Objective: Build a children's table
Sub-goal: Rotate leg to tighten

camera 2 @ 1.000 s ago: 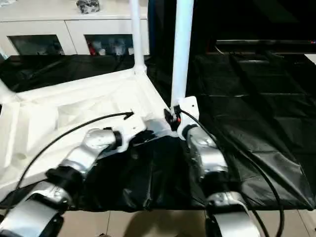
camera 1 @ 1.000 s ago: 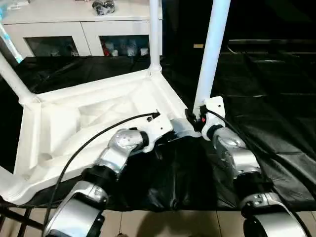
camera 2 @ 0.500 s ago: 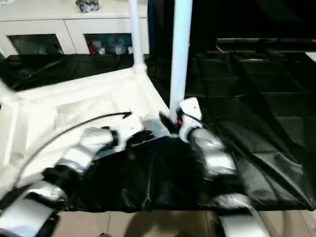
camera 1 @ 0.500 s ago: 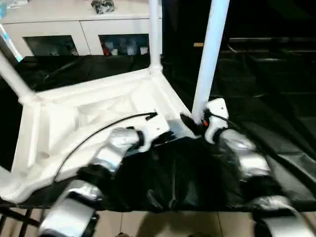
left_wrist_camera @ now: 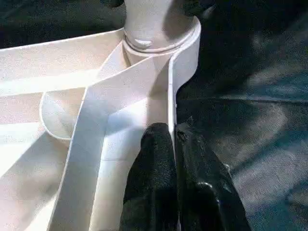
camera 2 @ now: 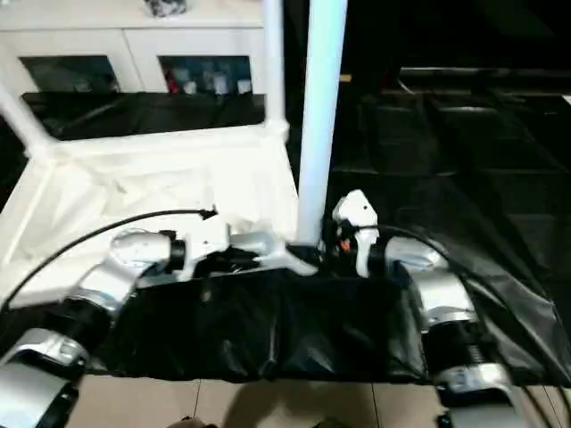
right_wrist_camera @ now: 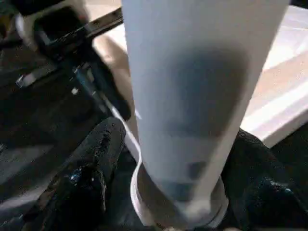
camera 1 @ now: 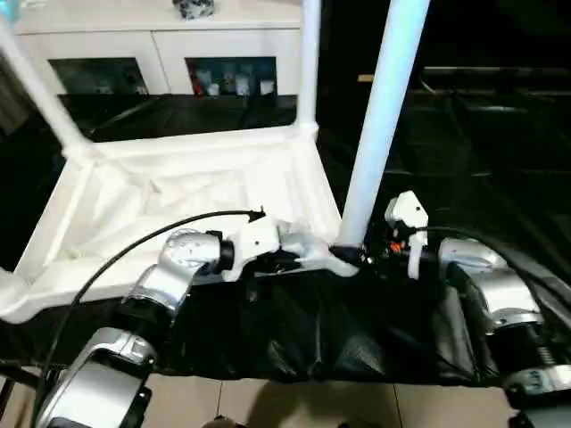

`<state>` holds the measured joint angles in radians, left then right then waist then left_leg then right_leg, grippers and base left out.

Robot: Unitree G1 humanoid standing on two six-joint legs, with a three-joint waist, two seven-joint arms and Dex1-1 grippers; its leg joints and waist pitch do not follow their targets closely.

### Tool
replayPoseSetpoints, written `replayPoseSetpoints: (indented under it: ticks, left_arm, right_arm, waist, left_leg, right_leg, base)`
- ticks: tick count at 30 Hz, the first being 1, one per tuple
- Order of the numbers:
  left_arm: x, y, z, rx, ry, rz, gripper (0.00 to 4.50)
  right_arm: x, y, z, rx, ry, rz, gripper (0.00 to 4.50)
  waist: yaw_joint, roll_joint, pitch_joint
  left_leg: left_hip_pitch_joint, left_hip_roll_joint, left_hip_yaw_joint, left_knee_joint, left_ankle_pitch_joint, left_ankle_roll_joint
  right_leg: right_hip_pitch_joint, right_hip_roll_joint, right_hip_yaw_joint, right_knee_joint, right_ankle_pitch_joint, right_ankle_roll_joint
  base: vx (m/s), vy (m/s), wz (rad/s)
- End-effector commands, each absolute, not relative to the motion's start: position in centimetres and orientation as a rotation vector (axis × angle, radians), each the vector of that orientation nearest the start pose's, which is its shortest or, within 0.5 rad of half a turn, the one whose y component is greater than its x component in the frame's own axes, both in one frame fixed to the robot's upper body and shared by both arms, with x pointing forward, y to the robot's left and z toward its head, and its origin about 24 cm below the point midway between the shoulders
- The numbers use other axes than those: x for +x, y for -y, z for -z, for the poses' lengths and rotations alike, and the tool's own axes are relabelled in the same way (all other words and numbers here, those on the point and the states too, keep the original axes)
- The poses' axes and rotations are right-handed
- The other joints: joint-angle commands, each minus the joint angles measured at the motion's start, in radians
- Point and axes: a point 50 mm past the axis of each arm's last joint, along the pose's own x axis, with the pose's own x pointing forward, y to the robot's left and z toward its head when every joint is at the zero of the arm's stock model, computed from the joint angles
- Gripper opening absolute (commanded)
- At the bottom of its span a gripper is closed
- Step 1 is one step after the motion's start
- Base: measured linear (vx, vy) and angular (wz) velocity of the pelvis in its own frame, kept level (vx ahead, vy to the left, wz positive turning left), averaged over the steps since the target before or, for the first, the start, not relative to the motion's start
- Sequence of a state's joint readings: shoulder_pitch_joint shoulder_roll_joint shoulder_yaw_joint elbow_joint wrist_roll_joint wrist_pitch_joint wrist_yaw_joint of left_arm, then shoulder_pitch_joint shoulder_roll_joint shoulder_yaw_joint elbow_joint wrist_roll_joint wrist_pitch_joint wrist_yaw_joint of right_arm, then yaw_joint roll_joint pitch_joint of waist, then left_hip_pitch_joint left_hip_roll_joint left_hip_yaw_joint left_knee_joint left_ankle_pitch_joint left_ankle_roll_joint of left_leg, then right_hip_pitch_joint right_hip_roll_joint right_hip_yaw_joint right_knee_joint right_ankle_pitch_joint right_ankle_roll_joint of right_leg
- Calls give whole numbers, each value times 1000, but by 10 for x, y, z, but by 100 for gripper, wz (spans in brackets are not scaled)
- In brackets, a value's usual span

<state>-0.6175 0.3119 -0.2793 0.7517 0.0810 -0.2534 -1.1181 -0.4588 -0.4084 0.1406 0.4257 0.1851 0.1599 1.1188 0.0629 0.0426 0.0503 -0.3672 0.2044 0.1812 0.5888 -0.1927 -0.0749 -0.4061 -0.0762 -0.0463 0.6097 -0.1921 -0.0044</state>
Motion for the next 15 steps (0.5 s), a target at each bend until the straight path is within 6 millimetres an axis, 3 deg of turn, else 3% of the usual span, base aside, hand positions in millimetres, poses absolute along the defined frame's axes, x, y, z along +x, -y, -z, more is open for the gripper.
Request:
replayPoseSetpoints:
  ticks: [1, 5, 15]
  left_arm:
    - [327, -129, -52, 545, -221, 1267, 0]
    - [328, -131, -53, 547, -227, 1272, 0]
    - [328, -132, -53, 548, -228, 1282, 0]
  right_arm:
    - [288, 135, -46, -171, -362, -1360, 315]
    - [288, 133, -48, -169, -366, -1375, 315]
    - [284, 132, -45, -166, -385, -1399, 233]
  waist:
    - [6, -20, -64]
    - [6, -24, -64]
    - [7, -25, -65]
  left_leg:
    - [4, 24, 0, -60, -139, 84]
    - [3, 23, -1, -61, -142, 74]
    - [4, 23, 0, -59, -133, 76]
  right_leg:
    - [53, -58, 34, -67, -131, -249]
    - [55, -57, 34, -66, -132, -245]
    - [55, -57, 34, -65, -128, -244]
  base:
    - [0, 0, 0]
    - [0, 0, 0]
    - [0, 0, 0]
